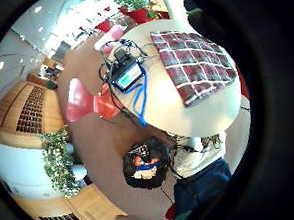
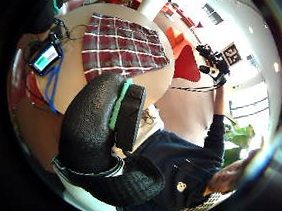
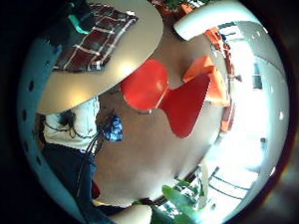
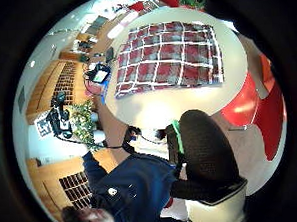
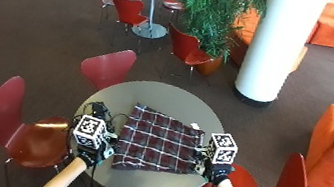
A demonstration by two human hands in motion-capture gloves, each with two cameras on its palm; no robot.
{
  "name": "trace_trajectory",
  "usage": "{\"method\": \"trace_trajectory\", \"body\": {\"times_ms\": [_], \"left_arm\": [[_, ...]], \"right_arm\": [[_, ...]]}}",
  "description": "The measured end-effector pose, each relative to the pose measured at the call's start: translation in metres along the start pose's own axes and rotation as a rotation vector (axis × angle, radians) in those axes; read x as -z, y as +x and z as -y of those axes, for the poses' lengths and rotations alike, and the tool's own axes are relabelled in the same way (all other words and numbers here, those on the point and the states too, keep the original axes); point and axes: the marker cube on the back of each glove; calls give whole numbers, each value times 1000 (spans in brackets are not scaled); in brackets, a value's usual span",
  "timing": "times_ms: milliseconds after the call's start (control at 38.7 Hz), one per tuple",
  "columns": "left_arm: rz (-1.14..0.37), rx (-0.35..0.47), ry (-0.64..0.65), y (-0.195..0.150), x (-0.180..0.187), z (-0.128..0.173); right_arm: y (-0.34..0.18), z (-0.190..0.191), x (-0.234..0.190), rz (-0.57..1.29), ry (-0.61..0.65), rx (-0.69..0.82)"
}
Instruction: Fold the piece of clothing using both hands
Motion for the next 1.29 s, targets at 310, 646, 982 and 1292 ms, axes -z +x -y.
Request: {"method": "trace_trajectory", "body": {"times_ms": [310,646,982,1292], "left_arm": [[18,-1,-118,3,-15,2],[33,-43,-262,14,-42,26],[-47,-126,-659,46,-136,59],[86,-105,-636,56,-156,31]], "right_arm": [[-5,2,-14,9,-37,24],[-6,24,-8,-48,-163,29],[-23,71,-56,-87,-387,2],[-35,71,-94,-144,-397,-25]]}}
